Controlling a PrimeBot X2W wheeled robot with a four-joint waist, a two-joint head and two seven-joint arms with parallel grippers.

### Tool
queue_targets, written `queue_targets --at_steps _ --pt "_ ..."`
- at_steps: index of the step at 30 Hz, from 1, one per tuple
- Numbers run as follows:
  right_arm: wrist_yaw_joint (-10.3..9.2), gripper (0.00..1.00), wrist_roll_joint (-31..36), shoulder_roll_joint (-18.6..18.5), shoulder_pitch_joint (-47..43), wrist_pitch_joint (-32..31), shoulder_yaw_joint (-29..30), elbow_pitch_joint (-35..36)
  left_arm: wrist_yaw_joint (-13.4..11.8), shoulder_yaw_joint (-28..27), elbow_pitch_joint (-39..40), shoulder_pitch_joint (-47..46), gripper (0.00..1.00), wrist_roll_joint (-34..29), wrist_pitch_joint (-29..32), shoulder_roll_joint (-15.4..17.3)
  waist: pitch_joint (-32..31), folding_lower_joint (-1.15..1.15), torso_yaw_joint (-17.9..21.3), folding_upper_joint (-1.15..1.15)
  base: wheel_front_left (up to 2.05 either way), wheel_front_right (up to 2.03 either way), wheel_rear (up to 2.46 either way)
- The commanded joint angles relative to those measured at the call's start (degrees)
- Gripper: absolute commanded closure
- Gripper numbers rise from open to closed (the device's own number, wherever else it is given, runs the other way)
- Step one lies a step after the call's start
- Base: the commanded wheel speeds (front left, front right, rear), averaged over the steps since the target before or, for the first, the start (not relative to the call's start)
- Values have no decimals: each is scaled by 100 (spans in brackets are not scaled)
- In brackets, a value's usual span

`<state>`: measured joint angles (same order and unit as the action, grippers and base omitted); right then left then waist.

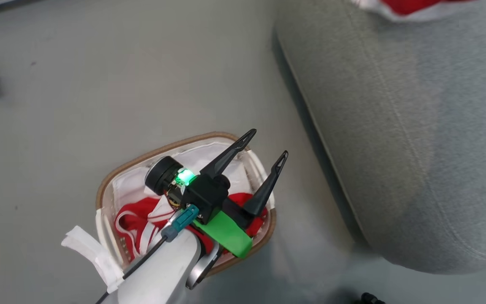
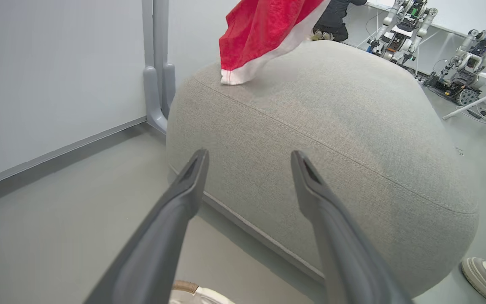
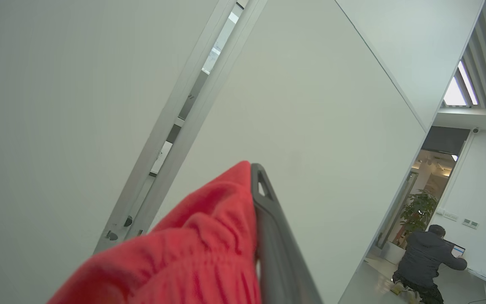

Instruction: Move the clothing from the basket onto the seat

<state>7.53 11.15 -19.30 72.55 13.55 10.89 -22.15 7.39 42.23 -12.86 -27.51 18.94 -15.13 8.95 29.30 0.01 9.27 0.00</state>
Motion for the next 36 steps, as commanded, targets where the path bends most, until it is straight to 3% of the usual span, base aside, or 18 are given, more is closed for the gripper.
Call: queue_targets --at_steps 1,9,14,23,24,25,26,27,36 --pt "-8 100 52 -117 79 -62 92 -61 14 -15 27 -129 0 -48 -3 -26 547 -1 -549 0 0 0 0" --pt "-8 100 79 -429 -595 -98 926 -485 14 25 99 -308 0 -151 -3 -104 957 -1 -838 0 0 0 0" --pt "-8 100 328 -150 -1297 25 1451 -993 14 64 79 -370 0 -213 -3 -63 1104 -1 -828 0 0 0 0" --pt "-9 100 568 370 -1905 162 1597 -1531 15 74 -16 -355 0 -198 -3 43 1096 -1 -610 0 0 0 0" --pt "-9 73 554 409 -1945 165 1610 -1469 15 71 -25 -340 0 -190 -3 46 1080 -1 -583 0 0 0 0" --pt "-9 52 525 456 -2027 167 1625 -1400 15 67 -35 -328 0 -173 -3 49 1048 -1 -556 0 0 0 0" --pt "-9 21 504 489 -2102 167 1639 -1348 15 65 -36 -317 0 -156 -3 48 1018 -1 -537 0 0 0 0" --pt "-8 0 487 531 -2203 167 1640 -1276 15 55 -37 -305 0 -149 -3 51 975 -1 -513 0 0 0 0" --pt "-8 0 326 903 -3024 169 1437 -832 15 -132 -54 -124 0 -6 -3 29 540 -1 -308 0 0 0 0"
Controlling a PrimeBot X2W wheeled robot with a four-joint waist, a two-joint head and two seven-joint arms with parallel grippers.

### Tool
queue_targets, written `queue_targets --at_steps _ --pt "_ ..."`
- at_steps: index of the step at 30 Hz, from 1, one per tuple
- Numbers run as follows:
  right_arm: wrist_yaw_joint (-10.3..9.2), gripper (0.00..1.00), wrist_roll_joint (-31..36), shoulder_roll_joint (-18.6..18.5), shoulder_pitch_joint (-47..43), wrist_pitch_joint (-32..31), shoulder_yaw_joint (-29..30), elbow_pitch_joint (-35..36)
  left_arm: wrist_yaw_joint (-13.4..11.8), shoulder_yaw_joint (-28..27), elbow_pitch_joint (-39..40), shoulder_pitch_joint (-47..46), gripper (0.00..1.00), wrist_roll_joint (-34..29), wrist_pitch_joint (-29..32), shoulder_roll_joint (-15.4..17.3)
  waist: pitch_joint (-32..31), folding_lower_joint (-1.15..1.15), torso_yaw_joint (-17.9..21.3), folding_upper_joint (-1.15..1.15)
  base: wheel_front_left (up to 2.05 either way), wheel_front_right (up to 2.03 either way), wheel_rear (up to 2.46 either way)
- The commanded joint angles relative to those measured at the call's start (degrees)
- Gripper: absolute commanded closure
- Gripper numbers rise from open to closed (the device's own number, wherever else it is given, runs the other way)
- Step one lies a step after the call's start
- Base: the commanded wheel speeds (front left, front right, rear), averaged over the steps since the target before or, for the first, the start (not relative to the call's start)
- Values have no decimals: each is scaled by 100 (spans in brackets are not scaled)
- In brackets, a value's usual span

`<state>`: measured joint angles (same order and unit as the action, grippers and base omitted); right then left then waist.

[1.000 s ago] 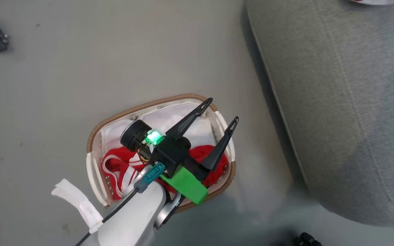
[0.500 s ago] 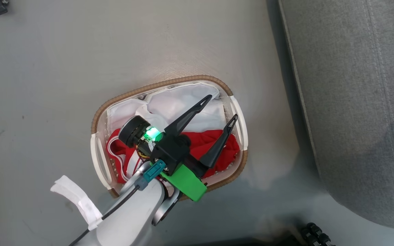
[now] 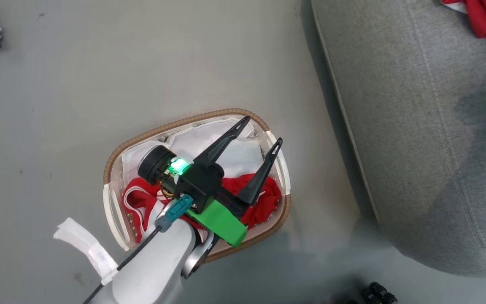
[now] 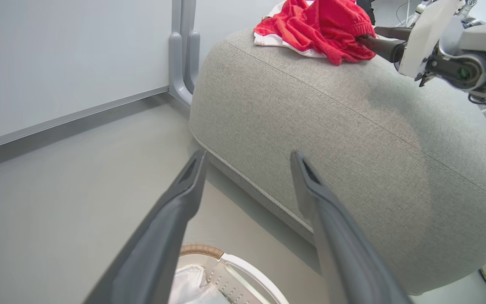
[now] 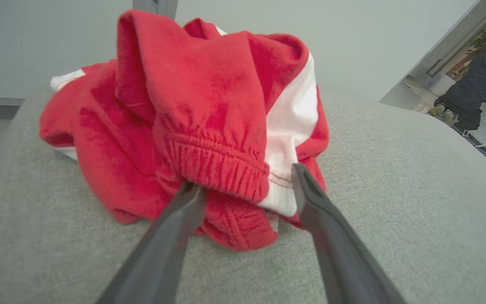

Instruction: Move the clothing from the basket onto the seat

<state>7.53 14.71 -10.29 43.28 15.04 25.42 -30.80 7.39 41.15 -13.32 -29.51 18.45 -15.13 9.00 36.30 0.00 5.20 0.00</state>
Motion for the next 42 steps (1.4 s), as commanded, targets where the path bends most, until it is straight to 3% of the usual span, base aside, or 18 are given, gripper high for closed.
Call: queue_targets --at_steps 1,4,8,15,28,33,42 --pt "-8 0 -47 45 -201 16 -104 85 15 -78 -3 99 0 65 -3 10 -232 0 114 0 0 0 0" --pt "-8 0 -211 171 -442 15 -323 158 15 -228 18 184 0 96 -3 -34 -464 0 122 0 0 0 0" --pt "-9 0 -375 72 -677 16 -599 215 15 -454 11 351 0 145 -2 -130 -907 0 25 0 0 0 0" --pt "-8 0 -694 80 -850 16 -1003 296 7 -1331 -21 944 0 124 -3 -316 -1852 0 -368 0 0 0 0" --pt "-8 0 -1126 648 -1278 16 -1847 370 -61 -3160 -90 2160 0 -81 -1 -528 -2782 0 -945 0 0 0 0" --pt "-8 0 -1277 726 -1796 16 -1986 550 -47 -3516 -113 2523 0 -125 0 -572 -3059 0 -1088 0 0 0 0" --pt "-8 0 -1840 729 -2806 16 -2788 970 -31 -3919 -32 3184 0 -275 0 -607 -3403 0 -1019 0 0 0 0"
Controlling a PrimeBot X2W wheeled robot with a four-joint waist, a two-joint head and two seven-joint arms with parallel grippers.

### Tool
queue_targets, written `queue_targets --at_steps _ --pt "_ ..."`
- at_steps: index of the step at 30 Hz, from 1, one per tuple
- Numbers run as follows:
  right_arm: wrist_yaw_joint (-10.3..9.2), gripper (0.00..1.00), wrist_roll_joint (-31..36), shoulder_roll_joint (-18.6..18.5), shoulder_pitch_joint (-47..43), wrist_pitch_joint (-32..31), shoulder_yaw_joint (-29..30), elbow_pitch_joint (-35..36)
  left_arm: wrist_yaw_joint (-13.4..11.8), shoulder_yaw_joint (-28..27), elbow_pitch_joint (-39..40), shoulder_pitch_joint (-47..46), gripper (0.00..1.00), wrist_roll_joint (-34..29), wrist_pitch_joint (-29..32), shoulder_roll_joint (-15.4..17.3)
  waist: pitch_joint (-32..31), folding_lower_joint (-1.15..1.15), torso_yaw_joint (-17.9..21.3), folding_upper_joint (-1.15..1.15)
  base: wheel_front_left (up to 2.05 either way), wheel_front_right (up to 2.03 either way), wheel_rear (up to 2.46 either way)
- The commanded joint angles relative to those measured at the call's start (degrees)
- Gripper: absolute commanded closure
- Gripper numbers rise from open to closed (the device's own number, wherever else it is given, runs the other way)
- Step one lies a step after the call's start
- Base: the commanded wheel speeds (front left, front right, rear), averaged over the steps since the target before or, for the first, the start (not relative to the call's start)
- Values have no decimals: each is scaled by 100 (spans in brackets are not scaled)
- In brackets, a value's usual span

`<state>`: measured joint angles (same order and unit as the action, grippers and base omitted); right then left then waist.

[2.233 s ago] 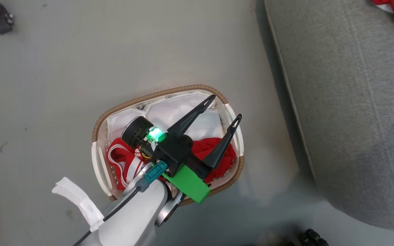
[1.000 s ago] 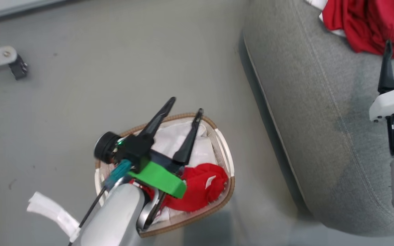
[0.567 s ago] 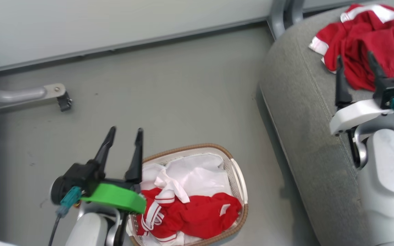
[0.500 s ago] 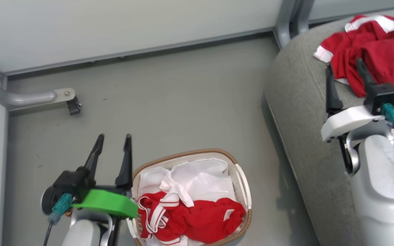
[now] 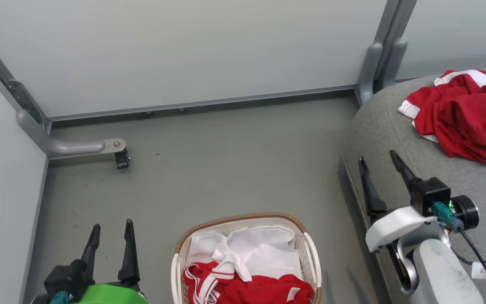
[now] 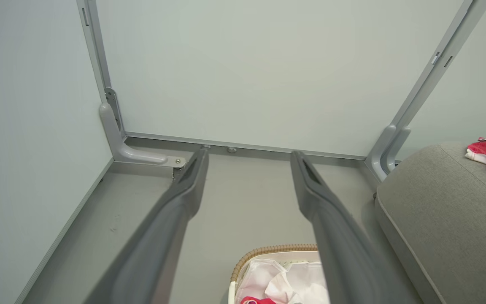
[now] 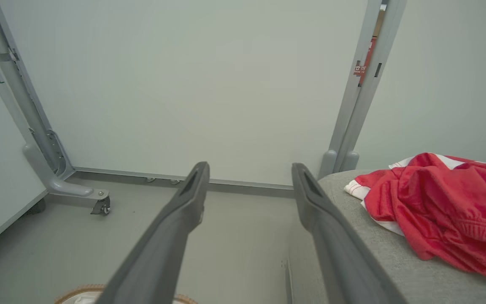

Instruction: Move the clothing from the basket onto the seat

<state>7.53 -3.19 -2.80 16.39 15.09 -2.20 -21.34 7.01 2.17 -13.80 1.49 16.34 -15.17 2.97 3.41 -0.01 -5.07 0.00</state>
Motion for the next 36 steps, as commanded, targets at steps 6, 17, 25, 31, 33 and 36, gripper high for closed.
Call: queue_targets --at_steps 6,17,25,31,33,36 --pt "-8 0 -367 -21 -642 11 -295 208 -14 -69 54 368 0 22 3 -9 -285 1 79 0 0 0 0" --pt "-8 0 -603 -22 -1001 11 -400 256 -96 58 140 492 0 66 3 -9 -357 1 136 0 0 0 0" --pt "-8 0 -608 -21 -955 11 -396 179 -82 86 88 451 0 26 3 -8 -371 1 121 0 0 0 0" --pt "-8 0 -616 -21 -924 11 -398 153 -62 88 58 430 0 55 3 -9 -358 1 118 0 0 0 0" --pt "-8 0 -617 -21 -910 11 -394 150 -63 100 56 428 0 54 3 -9 -346 1 119 0 0 0 0" --pt "-8 0 -609 -21 -894 11 -380 151 -59 111 45 420 0 46 3 -9 -326 1 121 0 0 0 0"
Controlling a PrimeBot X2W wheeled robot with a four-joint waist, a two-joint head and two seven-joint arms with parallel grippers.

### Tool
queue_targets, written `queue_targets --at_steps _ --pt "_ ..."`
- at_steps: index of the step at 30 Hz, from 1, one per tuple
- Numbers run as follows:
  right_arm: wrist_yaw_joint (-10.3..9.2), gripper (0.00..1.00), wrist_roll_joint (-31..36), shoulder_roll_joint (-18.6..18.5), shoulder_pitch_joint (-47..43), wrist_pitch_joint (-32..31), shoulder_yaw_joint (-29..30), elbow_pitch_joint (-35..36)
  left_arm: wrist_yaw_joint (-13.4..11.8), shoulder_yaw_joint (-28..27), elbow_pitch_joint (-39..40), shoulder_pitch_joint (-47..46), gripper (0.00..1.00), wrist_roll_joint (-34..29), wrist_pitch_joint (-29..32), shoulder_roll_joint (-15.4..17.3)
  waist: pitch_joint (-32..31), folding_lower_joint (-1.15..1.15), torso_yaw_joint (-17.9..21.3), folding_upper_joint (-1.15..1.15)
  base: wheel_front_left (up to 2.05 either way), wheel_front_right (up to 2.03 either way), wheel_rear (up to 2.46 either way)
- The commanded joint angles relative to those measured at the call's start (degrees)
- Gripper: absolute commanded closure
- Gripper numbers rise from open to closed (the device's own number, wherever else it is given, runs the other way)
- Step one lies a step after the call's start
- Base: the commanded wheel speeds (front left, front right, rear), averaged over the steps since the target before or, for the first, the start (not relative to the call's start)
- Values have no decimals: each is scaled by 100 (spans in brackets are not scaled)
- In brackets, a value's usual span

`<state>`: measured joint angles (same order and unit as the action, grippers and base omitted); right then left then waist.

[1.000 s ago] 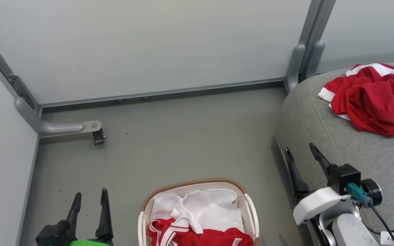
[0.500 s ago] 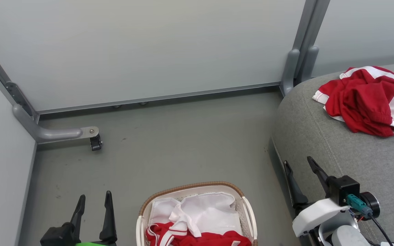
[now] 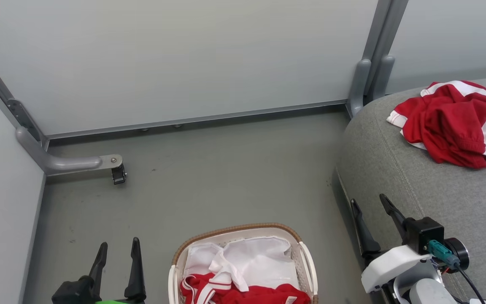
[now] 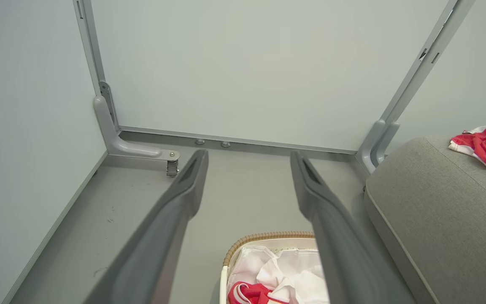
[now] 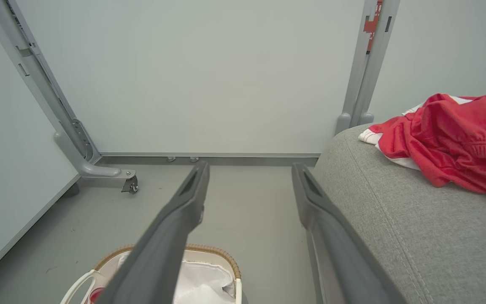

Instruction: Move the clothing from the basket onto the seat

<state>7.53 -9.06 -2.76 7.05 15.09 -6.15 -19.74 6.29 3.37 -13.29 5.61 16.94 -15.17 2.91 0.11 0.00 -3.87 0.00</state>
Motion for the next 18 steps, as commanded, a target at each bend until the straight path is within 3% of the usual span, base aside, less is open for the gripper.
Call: queue_targets --at_steps 1,10,18 --pt "-8 0 -17 -24 42 11 23 -5 15 -1 -12 2 0 -17 3 -2 14 0 -2 0 0 0 0" --pt "-8 0 173 -24 263 11 253 96 32 242 -179 -337 0 -241 3 -1 352 0 4 0 0 0 0" --pt "-8 0 523 -22 832 11 586 293 94 570 -741 -1287 0 -580 3 14 1035 0 87 0 0 0 0"
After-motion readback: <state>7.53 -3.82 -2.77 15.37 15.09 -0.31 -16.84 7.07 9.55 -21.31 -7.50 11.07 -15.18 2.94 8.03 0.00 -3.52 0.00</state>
